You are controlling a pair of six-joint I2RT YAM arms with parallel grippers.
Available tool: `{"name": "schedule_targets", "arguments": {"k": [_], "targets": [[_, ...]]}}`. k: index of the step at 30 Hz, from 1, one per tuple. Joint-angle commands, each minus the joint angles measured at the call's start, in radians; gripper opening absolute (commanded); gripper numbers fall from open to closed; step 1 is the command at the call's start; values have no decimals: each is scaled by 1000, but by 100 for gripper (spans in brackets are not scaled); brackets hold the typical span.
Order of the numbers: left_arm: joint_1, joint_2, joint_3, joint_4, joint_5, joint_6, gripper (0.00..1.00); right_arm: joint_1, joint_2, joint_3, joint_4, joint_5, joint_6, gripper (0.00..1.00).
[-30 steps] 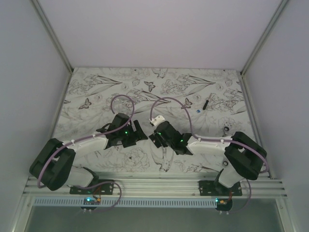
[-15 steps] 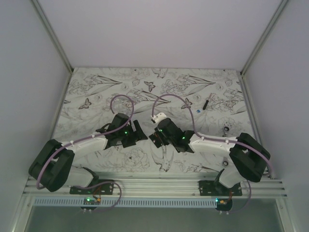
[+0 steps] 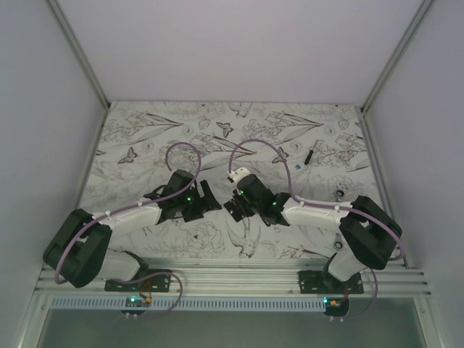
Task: Snap on the fuse box
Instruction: Install the fuse at the fuse box base.
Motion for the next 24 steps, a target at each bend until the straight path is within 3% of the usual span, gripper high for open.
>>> {"name": "schedule_targets", "arguments": {"k": [1,24], "targets": [[9,-6,-6,-25,7,3,86,-8,12,37,11,-9,19,20],[9,-13,-8,-29,8,3,89,-8,82,50,-60,-20,15,5]]}}
